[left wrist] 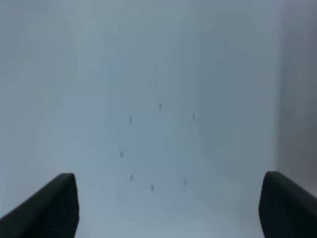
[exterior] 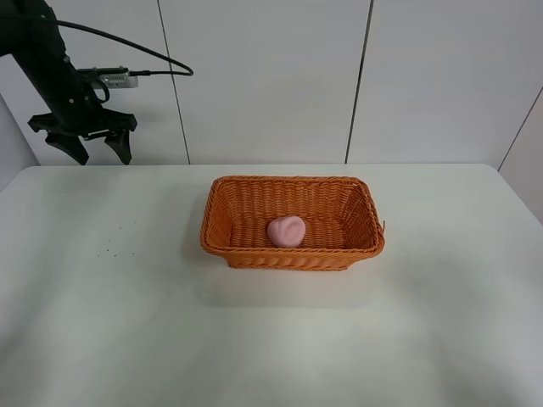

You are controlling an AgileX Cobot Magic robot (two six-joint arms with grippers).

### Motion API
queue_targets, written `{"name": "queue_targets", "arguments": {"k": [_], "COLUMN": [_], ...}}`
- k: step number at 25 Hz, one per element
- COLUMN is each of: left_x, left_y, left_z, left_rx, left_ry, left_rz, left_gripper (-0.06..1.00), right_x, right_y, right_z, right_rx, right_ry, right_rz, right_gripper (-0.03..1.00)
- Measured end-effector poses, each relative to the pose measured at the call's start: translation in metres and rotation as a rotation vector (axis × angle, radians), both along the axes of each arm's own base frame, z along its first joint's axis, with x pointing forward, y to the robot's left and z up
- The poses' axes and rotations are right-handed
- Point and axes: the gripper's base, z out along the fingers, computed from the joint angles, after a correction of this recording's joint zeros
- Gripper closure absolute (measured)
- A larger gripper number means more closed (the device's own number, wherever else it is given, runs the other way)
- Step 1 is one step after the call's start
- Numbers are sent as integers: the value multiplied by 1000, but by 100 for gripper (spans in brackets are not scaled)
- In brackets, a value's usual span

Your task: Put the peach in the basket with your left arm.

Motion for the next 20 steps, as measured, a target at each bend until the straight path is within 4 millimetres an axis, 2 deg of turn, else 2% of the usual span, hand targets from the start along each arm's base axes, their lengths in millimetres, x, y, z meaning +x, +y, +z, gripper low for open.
{"name": "queue_targets", "arguments": {"k": [4,7,11,15,20], "left_x": [-33,-68,-131,-200,-278], "left_y": [1,2,2,3,6], "left_z": [21,38,55,56,37], "left_rx": [5,9,-2,-5,18], "left_ry": [7,13,21,33,46], "left_rz": [-2,-2,-3,-4,-6], "left_gripper": [10,10,10,10,10], "right_x": [0,0,0,0,0], "right_y": [0,0,0,0,0], "right_z": [0,0,0,0,0], "right_rx": [0,0,0,0,0], "right_ry": [0,0,0,0,0], "right_rz": [0,0,0,0,0], "right_gripper": [27,27,27,27,27]}}
